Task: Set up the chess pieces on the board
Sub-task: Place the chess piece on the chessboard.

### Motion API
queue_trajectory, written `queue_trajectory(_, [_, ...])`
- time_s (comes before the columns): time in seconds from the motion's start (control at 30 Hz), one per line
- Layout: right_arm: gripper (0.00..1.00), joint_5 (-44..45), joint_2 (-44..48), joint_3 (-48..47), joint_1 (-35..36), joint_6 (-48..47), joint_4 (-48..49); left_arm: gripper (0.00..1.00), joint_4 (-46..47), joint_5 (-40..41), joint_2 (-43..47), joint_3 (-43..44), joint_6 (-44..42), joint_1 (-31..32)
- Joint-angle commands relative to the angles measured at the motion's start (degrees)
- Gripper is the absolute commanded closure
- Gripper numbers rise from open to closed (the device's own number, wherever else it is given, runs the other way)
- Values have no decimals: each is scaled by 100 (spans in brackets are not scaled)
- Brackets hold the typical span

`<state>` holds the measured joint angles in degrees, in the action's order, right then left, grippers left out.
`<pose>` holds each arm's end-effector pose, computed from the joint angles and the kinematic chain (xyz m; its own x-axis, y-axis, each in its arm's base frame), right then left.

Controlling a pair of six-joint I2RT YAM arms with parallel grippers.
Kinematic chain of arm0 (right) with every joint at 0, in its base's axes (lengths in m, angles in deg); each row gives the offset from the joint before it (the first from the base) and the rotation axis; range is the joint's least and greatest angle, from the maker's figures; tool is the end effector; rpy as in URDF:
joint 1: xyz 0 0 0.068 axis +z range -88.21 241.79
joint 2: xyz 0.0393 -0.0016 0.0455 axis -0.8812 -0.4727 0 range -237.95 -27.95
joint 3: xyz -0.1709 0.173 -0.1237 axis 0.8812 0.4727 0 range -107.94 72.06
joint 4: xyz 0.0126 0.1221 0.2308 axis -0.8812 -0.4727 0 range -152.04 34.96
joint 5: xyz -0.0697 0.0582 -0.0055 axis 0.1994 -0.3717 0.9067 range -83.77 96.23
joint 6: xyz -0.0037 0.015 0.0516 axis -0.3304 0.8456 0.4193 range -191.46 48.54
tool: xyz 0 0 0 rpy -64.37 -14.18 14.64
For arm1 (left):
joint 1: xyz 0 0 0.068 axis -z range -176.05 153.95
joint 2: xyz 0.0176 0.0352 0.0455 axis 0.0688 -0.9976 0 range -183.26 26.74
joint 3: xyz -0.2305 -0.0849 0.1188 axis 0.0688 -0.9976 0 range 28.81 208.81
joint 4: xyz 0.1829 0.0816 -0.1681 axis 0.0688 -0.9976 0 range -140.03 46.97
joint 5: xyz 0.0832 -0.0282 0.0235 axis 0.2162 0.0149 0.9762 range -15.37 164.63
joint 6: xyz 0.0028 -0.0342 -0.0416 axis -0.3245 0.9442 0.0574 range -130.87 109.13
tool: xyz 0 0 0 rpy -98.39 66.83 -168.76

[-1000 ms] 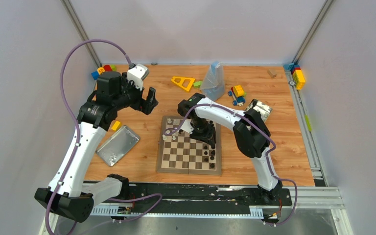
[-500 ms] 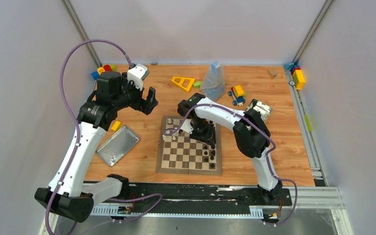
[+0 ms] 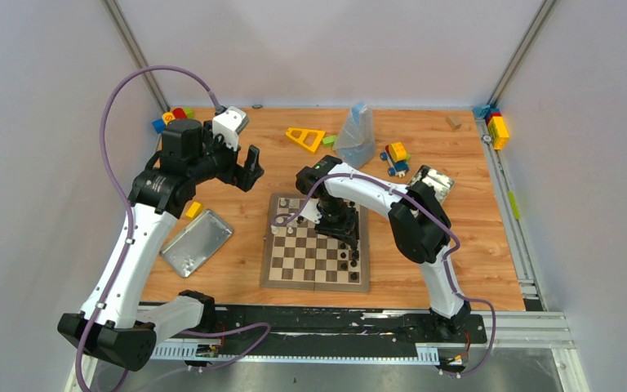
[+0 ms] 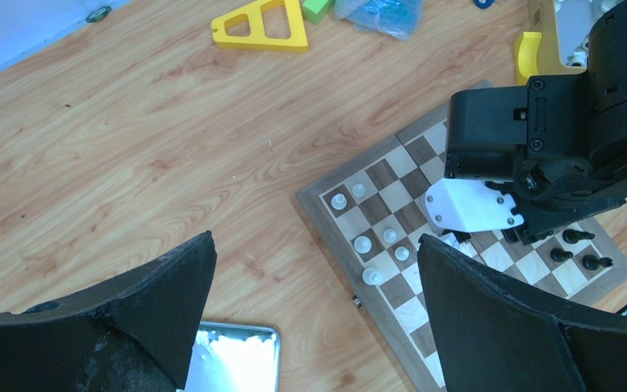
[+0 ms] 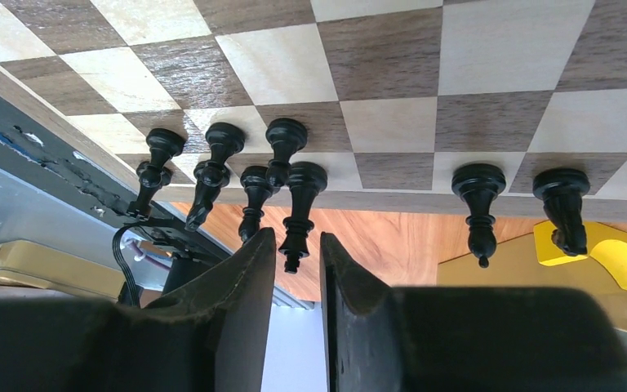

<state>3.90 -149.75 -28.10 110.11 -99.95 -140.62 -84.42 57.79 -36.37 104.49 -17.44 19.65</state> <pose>0.2494 0.2822 0.1986 -0.2060 -0.9483 0.2416 -0.9519 0.2514 0.1753 0.2103 -0.0698 0.4088 -0.4033 0.2272 -0.8864 0.5533 0.8321 -0.0384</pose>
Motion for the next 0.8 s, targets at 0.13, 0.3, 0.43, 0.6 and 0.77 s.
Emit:
queue_trajectory(0.13, [68,-59,68,-169,42,62,94,0,113,-66,124,-53,-111,-41])
queue_trajectory(0.3, [64,-106,181,-363,24,49,86,0,121,-61,125,-53,-110,-41])
queue_trajectory(0.43, [60,-176,245,-416,-35,64,77,0,122,-50,115,-52,-107,-41])
queue_trajectory(0.6, [59,-287,307,-317,-90,78,86,0,131,-49,107,-50,-109,-41])
queue_trajectory(0.77, [61,-319,349,-160,-103,64,112,0,139,-57,81,-40,-99,-41])
